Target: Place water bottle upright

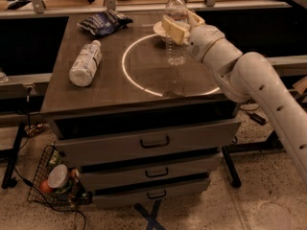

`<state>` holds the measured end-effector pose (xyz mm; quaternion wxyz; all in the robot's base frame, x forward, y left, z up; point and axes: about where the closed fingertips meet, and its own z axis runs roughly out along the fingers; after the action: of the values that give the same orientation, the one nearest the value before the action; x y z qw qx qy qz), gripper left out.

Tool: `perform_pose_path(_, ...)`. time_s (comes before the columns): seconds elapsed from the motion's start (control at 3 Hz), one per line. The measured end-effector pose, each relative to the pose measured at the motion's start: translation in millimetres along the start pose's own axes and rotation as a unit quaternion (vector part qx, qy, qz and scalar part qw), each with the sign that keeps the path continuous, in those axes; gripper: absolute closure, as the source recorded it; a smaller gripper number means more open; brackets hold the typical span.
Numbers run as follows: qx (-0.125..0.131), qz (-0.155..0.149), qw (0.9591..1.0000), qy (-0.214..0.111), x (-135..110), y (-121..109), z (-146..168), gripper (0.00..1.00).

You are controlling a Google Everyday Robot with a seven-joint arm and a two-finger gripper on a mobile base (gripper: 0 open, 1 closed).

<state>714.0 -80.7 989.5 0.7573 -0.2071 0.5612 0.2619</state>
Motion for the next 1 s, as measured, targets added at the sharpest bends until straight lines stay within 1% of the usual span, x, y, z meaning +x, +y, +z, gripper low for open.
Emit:
perform_pose_path(0.33, 0.025, -0.023, 0.9990, -0.029, 9, 2, -10, 1.00)
perform_pose_path(0.67, 0.036, -0.031, 0.9976, -0.050, 14, 6, -18, 1.00)
perform_pose_path(1.0, 0.038, -0.038, 0.9960, -0.071, 18, 13, -23, 0.81)
